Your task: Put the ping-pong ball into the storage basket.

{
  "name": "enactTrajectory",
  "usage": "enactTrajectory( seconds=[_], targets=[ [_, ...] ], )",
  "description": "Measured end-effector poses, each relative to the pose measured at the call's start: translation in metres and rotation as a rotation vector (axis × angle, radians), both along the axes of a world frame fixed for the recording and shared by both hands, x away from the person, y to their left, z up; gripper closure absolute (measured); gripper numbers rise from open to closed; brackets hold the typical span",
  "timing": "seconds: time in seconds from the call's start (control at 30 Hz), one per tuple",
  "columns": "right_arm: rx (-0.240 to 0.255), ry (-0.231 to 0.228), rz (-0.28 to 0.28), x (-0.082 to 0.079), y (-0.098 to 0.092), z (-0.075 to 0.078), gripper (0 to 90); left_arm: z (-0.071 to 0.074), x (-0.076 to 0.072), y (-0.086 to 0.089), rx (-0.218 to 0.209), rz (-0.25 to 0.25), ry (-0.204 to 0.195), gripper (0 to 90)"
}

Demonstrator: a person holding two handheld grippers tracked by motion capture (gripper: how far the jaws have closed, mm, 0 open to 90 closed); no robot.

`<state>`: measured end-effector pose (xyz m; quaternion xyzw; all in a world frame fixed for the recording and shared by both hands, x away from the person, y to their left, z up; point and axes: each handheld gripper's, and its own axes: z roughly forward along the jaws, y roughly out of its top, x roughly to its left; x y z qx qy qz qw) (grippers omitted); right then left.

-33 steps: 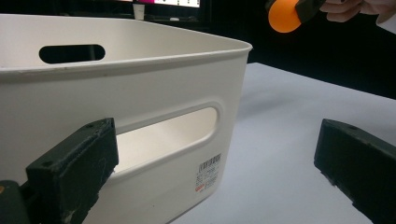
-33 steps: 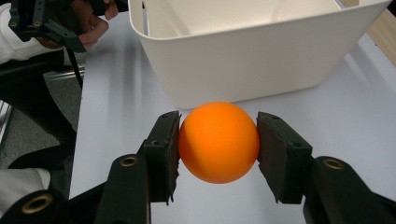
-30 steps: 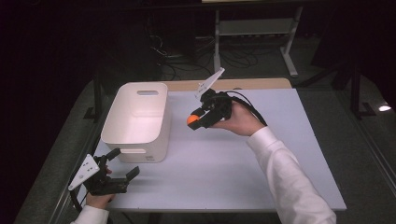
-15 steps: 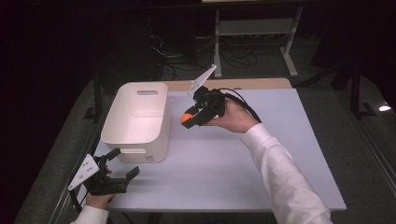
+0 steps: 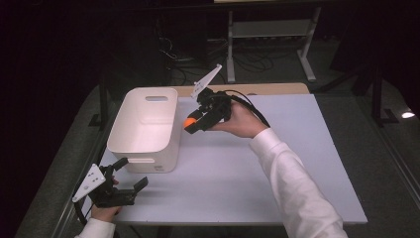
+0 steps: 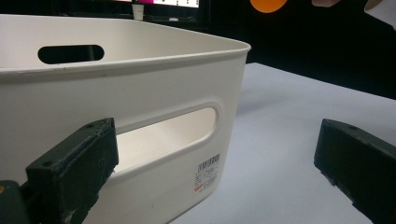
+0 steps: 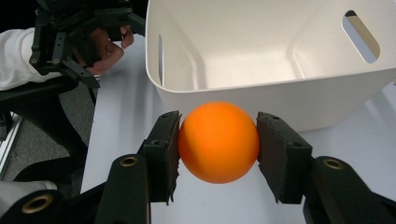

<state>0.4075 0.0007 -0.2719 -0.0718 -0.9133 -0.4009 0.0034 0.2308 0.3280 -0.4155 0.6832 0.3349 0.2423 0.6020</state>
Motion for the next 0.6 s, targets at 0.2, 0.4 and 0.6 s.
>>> enactTrajectory(
  seconds=[0.2, 0.4, 0.6],
  targets=[
    [0.003, -0.001, 0.018, -0.001, 0.010, -0.001, 49.9, 0.000, 0.000, 0.000, 0.001, -0.001, 0.000, 0.0],
    [0.010, -0.003, 0.031, -0.001, 0.019, 0.003, 49.9, 0.000, 0.000, 0.000, 0.001, -0.001, 0.001, 0.0],
    [0.002, -0.007, 0.042, 0.000, 0.029, 0.005, 49.9, 0.000, 0.000, 0.000, 0.000, 0.000, 0.003, 0.0]
  ],
)
